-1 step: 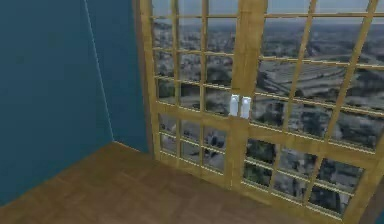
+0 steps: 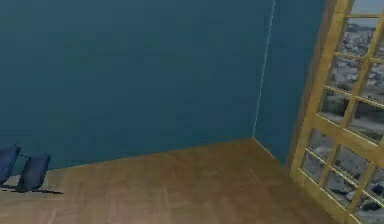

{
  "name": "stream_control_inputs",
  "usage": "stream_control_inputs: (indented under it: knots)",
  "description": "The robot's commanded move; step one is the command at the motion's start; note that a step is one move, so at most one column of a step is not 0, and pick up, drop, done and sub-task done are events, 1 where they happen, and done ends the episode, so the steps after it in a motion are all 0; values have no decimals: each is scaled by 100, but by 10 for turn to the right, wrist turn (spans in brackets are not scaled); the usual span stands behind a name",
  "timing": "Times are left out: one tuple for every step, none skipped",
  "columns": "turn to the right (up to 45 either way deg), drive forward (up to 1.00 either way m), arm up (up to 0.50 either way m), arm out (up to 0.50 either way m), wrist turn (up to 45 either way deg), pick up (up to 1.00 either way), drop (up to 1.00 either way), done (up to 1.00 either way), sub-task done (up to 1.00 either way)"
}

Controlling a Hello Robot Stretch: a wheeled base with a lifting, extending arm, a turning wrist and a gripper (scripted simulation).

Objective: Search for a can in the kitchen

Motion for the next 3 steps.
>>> stream_control_inputs:
  knots:
    - [-450, 0, 0, 0, 0, 0, 0, 0, 0]
    - [-450, 0, 0, 0, 0, 0, 0, 0, 0]
    - [-120, 0, 0, 0, 0, 0, 0, 0, 0]
